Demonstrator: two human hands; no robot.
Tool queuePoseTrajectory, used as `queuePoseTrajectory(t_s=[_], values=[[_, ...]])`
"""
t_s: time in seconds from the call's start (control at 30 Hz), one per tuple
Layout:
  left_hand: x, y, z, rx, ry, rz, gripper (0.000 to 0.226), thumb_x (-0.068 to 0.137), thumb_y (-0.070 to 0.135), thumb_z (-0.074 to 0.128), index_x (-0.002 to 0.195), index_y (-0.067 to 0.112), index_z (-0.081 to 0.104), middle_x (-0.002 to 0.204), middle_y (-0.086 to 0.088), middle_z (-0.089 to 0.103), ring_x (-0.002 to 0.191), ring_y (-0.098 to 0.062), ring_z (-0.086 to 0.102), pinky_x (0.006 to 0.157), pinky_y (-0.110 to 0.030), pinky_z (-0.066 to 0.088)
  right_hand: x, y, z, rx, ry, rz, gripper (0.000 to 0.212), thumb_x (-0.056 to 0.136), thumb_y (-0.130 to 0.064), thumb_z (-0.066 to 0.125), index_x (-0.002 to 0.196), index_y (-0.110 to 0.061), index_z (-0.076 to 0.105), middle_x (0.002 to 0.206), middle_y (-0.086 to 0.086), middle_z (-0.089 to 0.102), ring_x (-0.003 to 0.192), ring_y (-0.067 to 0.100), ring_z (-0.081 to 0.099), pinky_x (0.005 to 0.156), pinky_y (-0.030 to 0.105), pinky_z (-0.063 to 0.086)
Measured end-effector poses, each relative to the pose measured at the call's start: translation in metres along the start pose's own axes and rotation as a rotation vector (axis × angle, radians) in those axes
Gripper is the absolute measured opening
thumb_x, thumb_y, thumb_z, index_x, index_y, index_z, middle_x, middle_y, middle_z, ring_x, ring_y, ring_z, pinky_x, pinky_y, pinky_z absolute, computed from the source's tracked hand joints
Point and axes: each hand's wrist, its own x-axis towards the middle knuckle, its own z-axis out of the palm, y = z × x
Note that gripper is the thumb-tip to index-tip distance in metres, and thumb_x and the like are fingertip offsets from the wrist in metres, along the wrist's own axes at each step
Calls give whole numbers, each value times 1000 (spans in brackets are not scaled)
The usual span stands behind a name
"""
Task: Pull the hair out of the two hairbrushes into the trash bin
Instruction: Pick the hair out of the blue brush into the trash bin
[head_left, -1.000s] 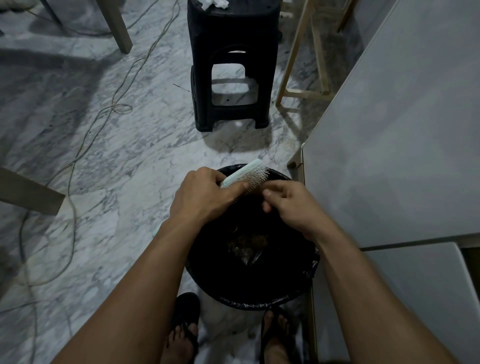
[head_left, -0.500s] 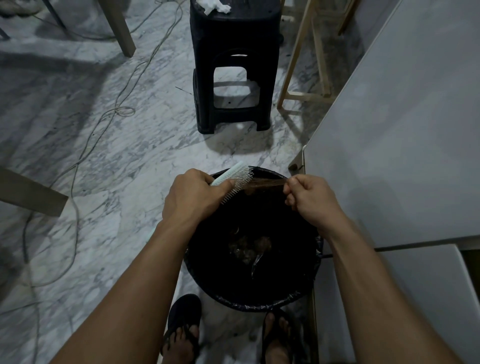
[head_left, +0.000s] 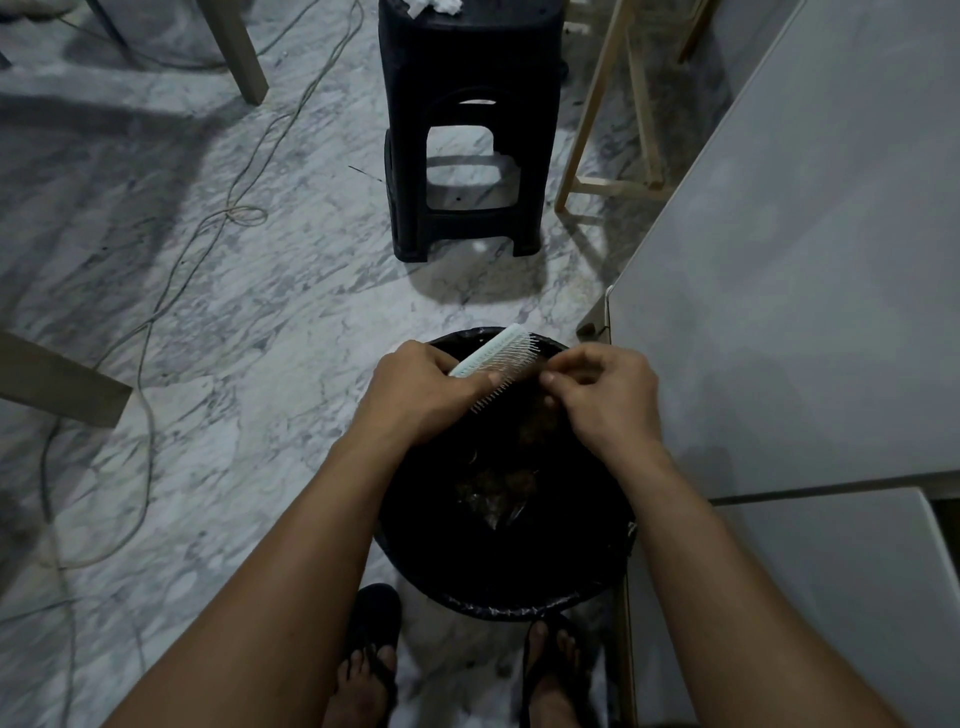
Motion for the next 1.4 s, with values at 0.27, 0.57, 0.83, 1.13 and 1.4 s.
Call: queuePoseTrajectory(t_s=[0.27, 0.57, 0.83, 1.13, 1.4], values=[[1, -7, -15, -132, -6, -102, 34, 81, 40, 76, 82, 6, 77, 62, -10, 68, 43, -18, 50, 46, -25, 39, 17, 17, -28, 43, 357, 125, 14, 67, -18, 75, 57, -25, 68, 52, -4, 68, 60, 16, 71, 73, 42, 61], [-1, 2, -15, -235, -190, -183, 15, 81, 16, 66, 75, 3, 69, 66, -12, 65, 47, -21, 49, 47, -25, 39, 10, 18, -12, -464, -158, 113, 21, 72, -12, 65, 62, -31, 65, 94, 4, 74, 92, 24, 68, 87, 32, 54], [-3, 2, -15, -175, -264, -109, 17, 82, -6, 58, 94, -4, 70, 75, -16, 67, 49, -19, 50, 45, -24, 42, 4, 20, -13, -632, -401, 90, 52, 72, -9, 69, 120, -28, 64, 124, 2, 67, 114, 22, 61, 98, 37, 50], [1, -2, -11, -189, -302, -12, 6, 94, 3, 59, 99, 0, 61, 90, -18, 74, 55, -17, 58, 51, -28, 46, 8, 12, -5, -130, -204, -56, 63, 78, 0, 63, 136, -19, 49, 128, -4, 61, 113, 15, 61, 97, 34, 50], [-1, 2, -22, -339, -566, 36, 10, 94, 2, 56, 97, 2, 66, 84, -13, 72, 51, -13, 54, 46, -24, 45, 7, -1, -5, 745, -430, 193, 80, 71, 24, 43, 142, -9, 34, 120, 10, 60, 105, 25, 56, 62, 24, 46]])
